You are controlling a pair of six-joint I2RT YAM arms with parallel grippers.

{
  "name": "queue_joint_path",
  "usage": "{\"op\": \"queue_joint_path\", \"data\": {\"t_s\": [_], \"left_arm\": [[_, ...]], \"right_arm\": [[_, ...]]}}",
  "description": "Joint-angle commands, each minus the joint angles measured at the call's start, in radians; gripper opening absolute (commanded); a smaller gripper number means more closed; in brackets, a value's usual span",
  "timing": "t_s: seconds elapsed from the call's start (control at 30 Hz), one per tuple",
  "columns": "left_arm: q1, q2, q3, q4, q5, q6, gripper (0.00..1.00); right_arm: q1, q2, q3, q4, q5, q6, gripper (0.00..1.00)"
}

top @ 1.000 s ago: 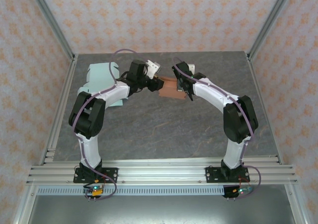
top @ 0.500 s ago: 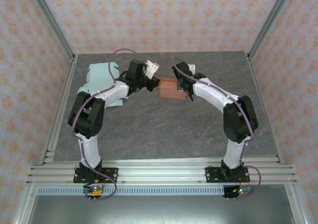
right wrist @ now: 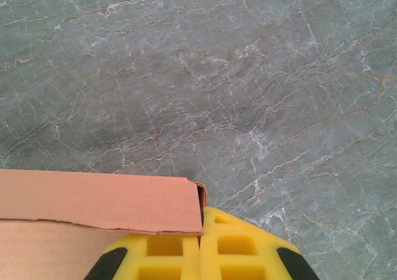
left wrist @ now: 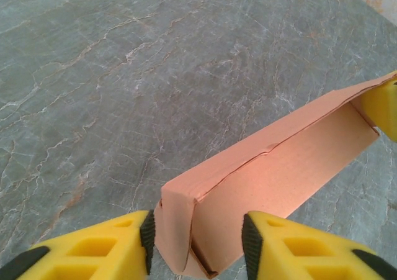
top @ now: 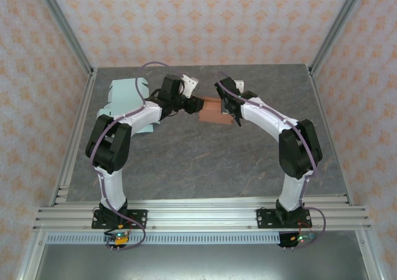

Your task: Fold the paper box

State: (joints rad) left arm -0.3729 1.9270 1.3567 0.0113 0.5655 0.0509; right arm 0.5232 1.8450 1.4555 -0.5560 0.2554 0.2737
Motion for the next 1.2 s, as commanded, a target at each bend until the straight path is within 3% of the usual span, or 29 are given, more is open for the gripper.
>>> {"op": "queue_joint_path", "data": {"t_s": [0.0,0.13,0.33,0.73,0.87,0.9,1.17], "left_arm": [[-0.003,-0.037,0.028,-0.037,-0.025,0.048,0.39],[-0.002,-0.024,0.031,-0.051,-0.033,0.071,0.3],[-0.003,0.023,0.056,-0.058,-0.03,0.089,0.25],[-0.006,0.074,0.095,-0.086,-0.034,0.112,0.27],[-0.006,0.07,0.085,-0.071,-0.025,0.102,0.05],[-0.006,0.065,0.084,-0.066,-0.022,0.094,0.03],[-0.007,0.024,0.112,-0.081,-0.003,0.023,0.09]], "right_arm": [[0.008,0.029,0.0,-0.042,0.011,0.011,0.0],[0.008,0.026,-0.002,-0.041,0.013,0.013,0.0],[0.008,0.026,0.001,-0.042,0.015,0.01,0.0],[0.009,0.021,-0.002,-0.044,0.018,0.012,0.0],[0.009,0.019,-0.003,-0.045,0.021,0.009,0.0],[0.008,0.019,-0.002,-0.047,0.023,0.008,0.0],[0.008,0.027,-0.001,-0.05,0.026,0.017,0.0]]}}
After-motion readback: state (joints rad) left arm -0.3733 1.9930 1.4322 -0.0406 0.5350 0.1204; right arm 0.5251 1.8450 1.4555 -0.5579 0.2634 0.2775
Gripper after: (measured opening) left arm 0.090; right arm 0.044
